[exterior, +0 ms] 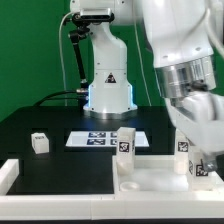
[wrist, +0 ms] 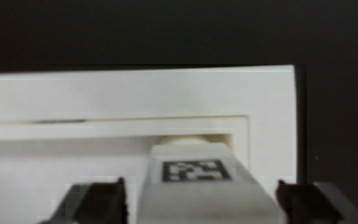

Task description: Assemble square table

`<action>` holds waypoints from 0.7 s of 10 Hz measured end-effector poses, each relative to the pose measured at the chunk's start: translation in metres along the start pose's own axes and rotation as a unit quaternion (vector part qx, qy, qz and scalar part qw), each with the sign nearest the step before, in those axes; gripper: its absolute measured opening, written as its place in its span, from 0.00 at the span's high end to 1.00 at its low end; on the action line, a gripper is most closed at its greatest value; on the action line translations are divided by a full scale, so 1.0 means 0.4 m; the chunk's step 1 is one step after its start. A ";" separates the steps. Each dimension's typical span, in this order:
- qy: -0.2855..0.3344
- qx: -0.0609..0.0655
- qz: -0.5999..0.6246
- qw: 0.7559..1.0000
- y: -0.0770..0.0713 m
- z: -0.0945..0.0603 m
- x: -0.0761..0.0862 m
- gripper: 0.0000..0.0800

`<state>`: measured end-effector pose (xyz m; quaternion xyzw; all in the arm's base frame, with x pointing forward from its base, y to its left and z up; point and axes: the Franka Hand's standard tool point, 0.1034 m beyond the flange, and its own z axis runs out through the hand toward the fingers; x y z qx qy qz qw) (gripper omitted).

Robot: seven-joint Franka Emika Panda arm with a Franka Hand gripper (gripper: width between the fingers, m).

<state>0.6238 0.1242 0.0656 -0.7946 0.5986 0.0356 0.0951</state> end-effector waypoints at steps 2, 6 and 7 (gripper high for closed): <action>0.000 -0.010 -0.160 0.987 -0.016 0.000 0.007 0.20; 0.002 -0.011 -0.295 0.955 -0.013 0.003 0.008 0.19; 0.015 -0.025 -0.406 0.913 -0.007 0.000 0.004 0.19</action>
Offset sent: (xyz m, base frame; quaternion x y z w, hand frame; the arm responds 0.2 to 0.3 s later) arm 0.0000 0.0000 0.0000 0.0000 0.0000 -0.1938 0.9810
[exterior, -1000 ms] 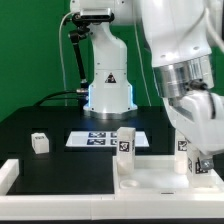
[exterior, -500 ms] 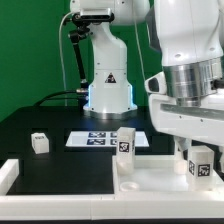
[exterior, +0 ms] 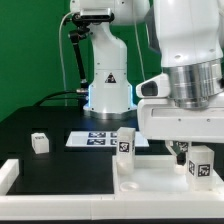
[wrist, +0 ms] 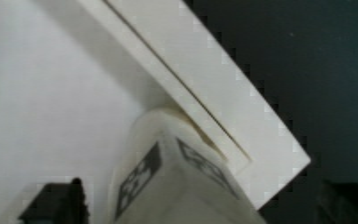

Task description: Assemble square table

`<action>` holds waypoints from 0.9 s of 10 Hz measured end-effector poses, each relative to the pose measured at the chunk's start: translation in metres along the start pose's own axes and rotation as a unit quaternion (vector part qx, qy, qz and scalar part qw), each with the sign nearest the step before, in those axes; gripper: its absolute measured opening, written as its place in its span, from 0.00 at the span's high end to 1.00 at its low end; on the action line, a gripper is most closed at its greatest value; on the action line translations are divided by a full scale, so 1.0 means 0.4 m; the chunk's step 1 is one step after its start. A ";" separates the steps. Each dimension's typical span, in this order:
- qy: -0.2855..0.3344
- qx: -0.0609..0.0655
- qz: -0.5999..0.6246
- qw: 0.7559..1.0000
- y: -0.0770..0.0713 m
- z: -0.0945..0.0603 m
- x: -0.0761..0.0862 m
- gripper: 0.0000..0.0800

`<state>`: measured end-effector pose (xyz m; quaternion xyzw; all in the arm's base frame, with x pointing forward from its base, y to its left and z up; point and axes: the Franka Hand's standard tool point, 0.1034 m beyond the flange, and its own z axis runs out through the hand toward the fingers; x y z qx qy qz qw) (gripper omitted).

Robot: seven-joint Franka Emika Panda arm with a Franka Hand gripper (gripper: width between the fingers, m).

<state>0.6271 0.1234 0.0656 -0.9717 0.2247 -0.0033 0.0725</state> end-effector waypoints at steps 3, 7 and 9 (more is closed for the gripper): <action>0.017 -0.023 -0.214 0.976 0.011 0.005 -0.014 0.19; 0.016 -0.024 -0.121 0.992 0.018 0.011 -0.017 0.64; 0.018 -0.021 -0.044 0.999 0.016 0.011 -0.017 0.64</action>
Offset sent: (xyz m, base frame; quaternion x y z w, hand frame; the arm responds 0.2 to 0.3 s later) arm 0.0000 0.0000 0.0000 0.0000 0.0000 0.0650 0.9979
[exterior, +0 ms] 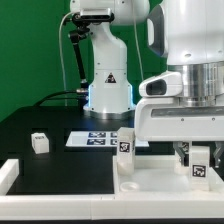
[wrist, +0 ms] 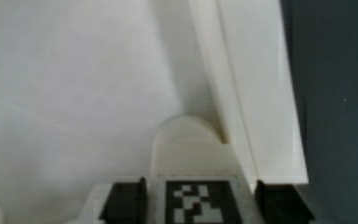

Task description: Assemble square table

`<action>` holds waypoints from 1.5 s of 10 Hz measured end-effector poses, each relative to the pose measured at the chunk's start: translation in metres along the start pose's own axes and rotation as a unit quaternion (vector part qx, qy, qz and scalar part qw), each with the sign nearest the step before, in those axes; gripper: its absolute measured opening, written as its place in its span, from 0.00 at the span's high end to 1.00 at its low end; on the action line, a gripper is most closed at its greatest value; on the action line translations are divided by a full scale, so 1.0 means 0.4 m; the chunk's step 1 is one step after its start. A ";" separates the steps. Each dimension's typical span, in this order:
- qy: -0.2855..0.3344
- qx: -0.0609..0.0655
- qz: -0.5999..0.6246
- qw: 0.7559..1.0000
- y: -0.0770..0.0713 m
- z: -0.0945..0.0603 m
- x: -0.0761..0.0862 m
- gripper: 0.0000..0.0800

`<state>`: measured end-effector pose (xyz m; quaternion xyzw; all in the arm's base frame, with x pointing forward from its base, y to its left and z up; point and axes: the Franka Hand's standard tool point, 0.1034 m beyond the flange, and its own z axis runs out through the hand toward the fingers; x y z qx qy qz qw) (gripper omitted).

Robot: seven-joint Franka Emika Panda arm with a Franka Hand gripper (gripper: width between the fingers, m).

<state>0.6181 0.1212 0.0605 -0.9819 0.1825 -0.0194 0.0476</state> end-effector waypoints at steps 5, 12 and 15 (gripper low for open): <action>-0.038 0.020 0.425 0.904 -0.033 0.000 0.004 0.64; -0.055 0.020 0.634 0.771 -0.036 0.005 0.008 0.64; -0.054 0.017 0.665 0.745 -0.037 0.008 0.006 0.64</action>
Offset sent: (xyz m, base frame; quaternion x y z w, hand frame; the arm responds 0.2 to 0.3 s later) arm 0.0190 0.0139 0.0077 0.0181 -0.0244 0.4217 0.9062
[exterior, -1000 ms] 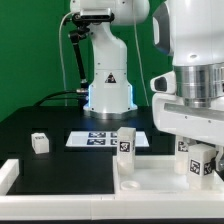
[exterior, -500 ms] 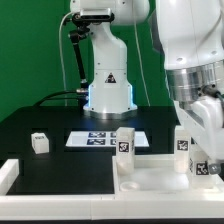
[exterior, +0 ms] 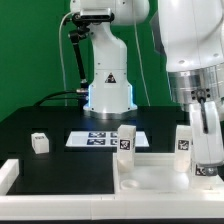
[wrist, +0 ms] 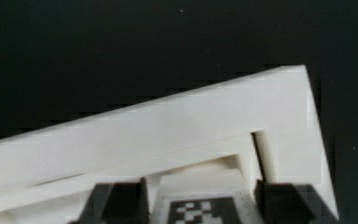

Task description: Assemble square table

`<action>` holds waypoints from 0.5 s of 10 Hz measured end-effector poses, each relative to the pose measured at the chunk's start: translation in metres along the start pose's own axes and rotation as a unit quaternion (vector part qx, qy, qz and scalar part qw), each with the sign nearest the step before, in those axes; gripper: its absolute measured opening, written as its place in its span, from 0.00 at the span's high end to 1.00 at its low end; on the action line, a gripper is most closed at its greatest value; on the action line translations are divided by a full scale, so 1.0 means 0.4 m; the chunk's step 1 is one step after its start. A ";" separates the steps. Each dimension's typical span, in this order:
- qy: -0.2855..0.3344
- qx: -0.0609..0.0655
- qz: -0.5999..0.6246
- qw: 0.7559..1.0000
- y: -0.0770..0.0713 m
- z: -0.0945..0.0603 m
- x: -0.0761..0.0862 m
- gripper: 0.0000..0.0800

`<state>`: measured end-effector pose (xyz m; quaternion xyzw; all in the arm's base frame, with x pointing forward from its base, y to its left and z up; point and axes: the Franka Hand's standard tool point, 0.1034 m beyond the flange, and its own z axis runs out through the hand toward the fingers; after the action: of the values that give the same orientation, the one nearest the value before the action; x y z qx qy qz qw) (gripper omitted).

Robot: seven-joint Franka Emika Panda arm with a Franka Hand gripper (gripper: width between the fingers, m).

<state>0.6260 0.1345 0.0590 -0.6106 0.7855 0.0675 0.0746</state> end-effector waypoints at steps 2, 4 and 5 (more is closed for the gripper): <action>0.000 0.000 -0.004 1.000 0.001 0.001 -0.001 0.32; 0.000 0.005 -0.037 0.999 0.015 -0.019 0.011 0.23; -0.001 0.018 -0.056 0.998 0.051 -0.067 0.047 0.20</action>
Offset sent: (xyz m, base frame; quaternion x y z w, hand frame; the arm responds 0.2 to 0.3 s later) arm -0.0386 -0.0132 0.0188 0.0025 -0.0059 -0.0550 0.9985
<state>0.6007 0.1165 0.0818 -0.6523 0.7509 0.0499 0.0898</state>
